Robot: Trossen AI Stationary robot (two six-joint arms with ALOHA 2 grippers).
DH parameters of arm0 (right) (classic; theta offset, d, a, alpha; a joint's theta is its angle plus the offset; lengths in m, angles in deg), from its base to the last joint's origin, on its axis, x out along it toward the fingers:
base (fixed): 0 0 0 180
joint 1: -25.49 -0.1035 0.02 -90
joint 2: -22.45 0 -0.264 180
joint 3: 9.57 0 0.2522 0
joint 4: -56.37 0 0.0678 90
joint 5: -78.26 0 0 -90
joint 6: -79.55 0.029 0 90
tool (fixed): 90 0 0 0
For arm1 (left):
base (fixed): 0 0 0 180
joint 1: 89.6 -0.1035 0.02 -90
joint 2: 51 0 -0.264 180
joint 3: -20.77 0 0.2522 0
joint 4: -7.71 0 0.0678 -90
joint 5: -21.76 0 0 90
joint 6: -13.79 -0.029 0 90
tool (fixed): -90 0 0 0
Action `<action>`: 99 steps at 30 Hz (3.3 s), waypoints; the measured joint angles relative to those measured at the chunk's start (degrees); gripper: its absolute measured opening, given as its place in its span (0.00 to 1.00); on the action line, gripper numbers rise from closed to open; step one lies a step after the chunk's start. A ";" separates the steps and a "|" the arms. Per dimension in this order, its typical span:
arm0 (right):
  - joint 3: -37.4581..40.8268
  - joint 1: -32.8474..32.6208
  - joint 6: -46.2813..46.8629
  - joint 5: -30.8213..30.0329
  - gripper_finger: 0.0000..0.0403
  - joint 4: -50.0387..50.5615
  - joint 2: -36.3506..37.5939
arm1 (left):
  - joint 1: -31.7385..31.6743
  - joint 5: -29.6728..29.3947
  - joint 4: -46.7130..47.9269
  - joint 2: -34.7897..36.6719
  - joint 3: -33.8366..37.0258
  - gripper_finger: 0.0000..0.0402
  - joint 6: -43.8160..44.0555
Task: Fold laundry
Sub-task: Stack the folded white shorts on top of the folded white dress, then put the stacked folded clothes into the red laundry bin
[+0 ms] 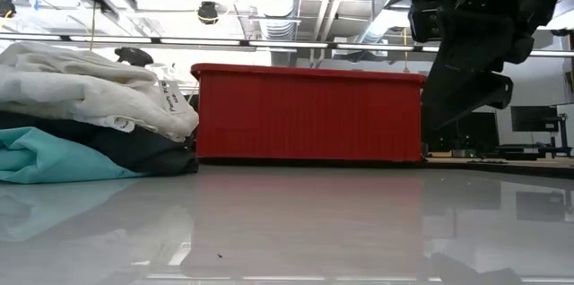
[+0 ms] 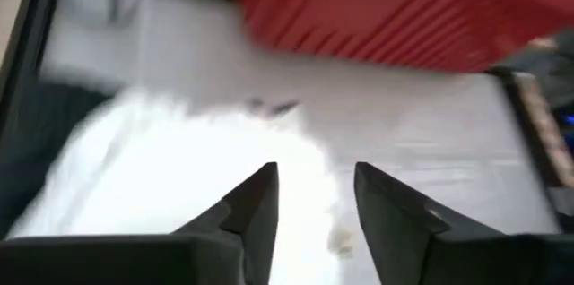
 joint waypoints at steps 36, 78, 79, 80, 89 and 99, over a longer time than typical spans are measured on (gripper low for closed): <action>-0.02 4.21 -0.37 6.49 0.55 -7.90 0.01 | -4.11 12.59 -60.86 -24.42 32.08 0.00 9.34; -0.04 4.14 -3.08 -0.33 0.57 -0.95 17.70 | -19.05 42.58 -73.50 -30.84 4.90 0.72 -44.34; -0.04 4.23 -3.22 -0.73 0.58 -1.18 17.76 | -19.62 43.77 -73.73 -30.02 4.89 0.74 -44.46; -0.04 4.35 -3.32 -1.12 0.59 -1.38 17.76 | -20.09 44.77 -73.66 -29.06 4.88 0.75 -44.81; -0.04 4.54 -3.33 -1.32 0.68 -1.61 17.76 | -21.79 46.64 -68.45 -21.32 4.76 0.78 -50.52; -0.14 8.97 -10.56 -2.45 0.68 -16.68 15.82 | -25.82 50.39 -61.14 -19.41 4.88 0.78 -51.91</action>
